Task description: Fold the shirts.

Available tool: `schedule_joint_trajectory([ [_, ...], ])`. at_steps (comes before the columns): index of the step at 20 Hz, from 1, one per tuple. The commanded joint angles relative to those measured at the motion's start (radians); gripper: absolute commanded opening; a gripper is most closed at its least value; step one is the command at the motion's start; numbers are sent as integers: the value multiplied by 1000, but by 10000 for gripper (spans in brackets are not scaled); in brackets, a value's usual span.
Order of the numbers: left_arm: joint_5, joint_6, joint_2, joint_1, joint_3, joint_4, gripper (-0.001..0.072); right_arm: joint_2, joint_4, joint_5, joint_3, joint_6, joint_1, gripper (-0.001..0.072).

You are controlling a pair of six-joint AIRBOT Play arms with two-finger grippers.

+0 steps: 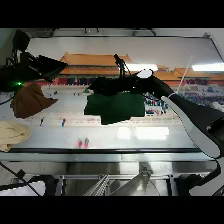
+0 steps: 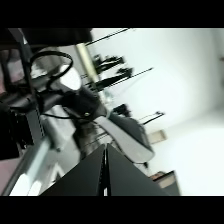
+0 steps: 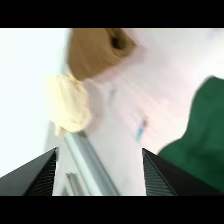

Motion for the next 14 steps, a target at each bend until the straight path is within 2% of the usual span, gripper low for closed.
schedule_joint_trajectory([
  [1,-77,52,10,11,-125,-150,27,44,93,146,0,-91,-95,455],
  [5,-122,79,10,11,-159,-151,18,157,-237,337,-16,116,-325,460],
  [7,-125,80,10,11,-159,-151,17,203,-454,372,-53,203,-421,460],
  [9,-126,80,10,11,-159,-151,18,222,-619,360,-114,241,-489,477],
  [10,-126,79,10,11,-159,-151,18,218,-671,348,-142,246,-514,628],
  [11,-126,79,10,10,-159,-151,18,212,-698,324,-176,248,-532,712],
  [14,-125,79,10,9,-159,-153,17,167,-695,253,-251,222,-544,712],
])
